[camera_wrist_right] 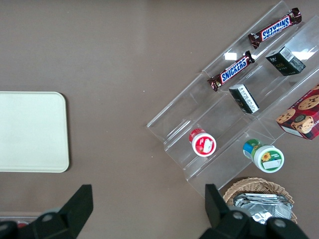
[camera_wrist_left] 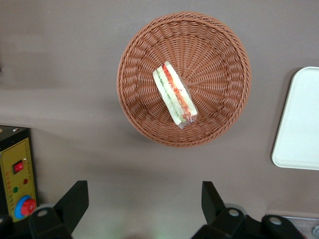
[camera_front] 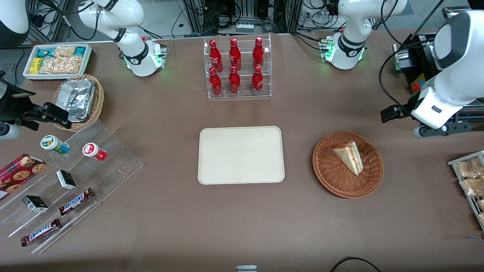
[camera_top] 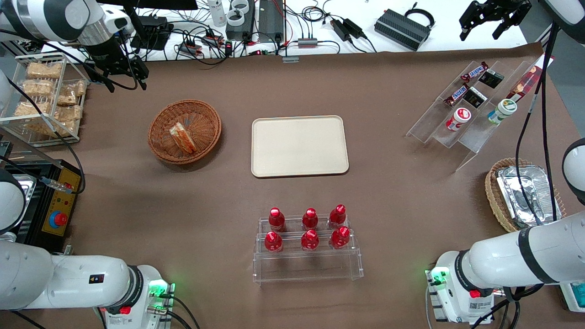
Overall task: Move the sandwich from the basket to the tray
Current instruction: 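Move the left gripper from rest toward the wicker basket, then lower the open left gripper over the wrapped sandwich in the basket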
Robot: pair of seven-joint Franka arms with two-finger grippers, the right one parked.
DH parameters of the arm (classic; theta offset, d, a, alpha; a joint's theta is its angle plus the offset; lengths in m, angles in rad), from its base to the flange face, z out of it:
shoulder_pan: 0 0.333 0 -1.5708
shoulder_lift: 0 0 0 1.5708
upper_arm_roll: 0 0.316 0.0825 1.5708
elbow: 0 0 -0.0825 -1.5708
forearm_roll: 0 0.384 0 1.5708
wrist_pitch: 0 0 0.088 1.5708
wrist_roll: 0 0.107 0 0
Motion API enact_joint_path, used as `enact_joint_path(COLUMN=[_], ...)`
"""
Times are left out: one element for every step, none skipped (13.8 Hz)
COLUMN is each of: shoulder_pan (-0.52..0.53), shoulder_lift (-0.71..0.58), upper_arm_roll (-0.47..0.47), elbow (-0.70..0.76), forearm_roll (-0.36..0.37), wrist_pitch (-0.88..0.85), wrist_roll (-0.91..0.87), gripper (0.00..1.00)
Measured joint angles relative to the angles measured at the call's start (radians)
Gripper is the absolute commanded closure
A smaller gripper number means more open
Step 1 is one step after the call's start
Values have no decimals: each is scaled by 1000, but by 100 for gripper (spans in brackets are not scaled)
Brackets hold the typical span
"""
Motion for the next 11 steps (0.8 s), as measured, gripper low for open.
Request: enact_joint_path(shoulder_pan=[0, 0, 0, 0, 0, 0, 0, -1, -3, -6, -8], shoulder_lift=[1, 1, 1, 1, 1, 1, 1, 1, 1, 3, 5], upper_arm_roll=[1, 2, 2, 2, 2, 2, 2, 2, 1, 0, -2], elbow=[-21, -40, -62, -88, -118, -147, -175, -202, -229, -255, -276], forearm_roll=[0, 0, 0, 0, 0, 0, 0, 0, 0, 0, 0], wrist_pitch=[27, 58, 95, 140, 187, 233, 277, 318, 358, 393, 417], wrist_roll=[-17, -48, -89, -135, -179, -221, -261, -302, -348, -392, -421], gripper=[0, 0, 0, 0, 0, 0, 0, 0, 0, 0, 0])
